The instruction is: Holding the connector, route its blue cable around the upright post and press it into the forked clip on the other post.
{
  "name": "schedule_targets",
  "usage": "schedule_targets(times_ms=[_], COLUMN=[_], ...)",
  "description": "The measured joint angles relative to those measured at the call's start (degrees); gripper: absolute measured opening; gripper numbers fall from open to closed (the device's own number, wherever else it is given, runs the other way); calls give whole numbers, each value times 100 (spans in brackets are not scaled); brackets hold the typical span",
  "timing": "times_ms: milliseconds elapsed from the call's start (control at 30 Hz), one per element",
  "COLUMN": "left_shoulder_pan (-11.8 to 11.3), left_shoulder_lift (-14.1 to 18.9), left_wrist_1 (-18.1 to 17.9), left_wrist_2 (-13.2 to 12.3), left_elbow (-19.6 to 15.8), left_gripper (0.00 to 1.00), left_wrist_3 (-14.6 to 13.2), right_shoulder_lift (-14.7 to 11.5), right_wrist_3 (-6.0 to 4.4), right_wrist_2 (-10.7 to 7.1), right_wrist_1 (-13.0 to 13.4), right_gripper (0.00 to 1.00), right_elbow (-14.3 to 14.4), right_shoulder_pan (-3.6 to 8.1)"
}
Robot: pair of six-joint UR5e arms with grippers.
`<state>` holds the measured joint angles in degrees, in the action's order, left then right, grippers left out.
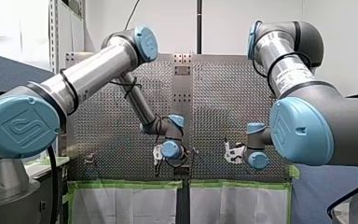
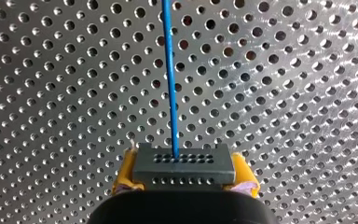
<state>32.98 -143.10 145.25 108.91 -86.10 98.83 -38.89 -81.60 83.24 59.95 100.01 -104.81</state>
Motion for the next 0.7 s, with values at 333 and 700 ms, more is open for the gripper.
schedule_targets(times_ms=[333,700], left_shoulder_pan=[165,382], left_shoulder_lift=[274,775], left_wrist_1=[-83,-347], left_wrist_2=[-72,-342], left_elbow=[-479,-993], left_gripper=[100,100], left_wrist_3=[15,19], right_shoulder_lift=[1,1], right_wrist_3=[-6,-21], right_wrist_2=[-19,-67], right_wrist_1=[0,4], right_gripper=[0,0], right_elbow=[-1,5], right_shoulder_pan=[0,0])
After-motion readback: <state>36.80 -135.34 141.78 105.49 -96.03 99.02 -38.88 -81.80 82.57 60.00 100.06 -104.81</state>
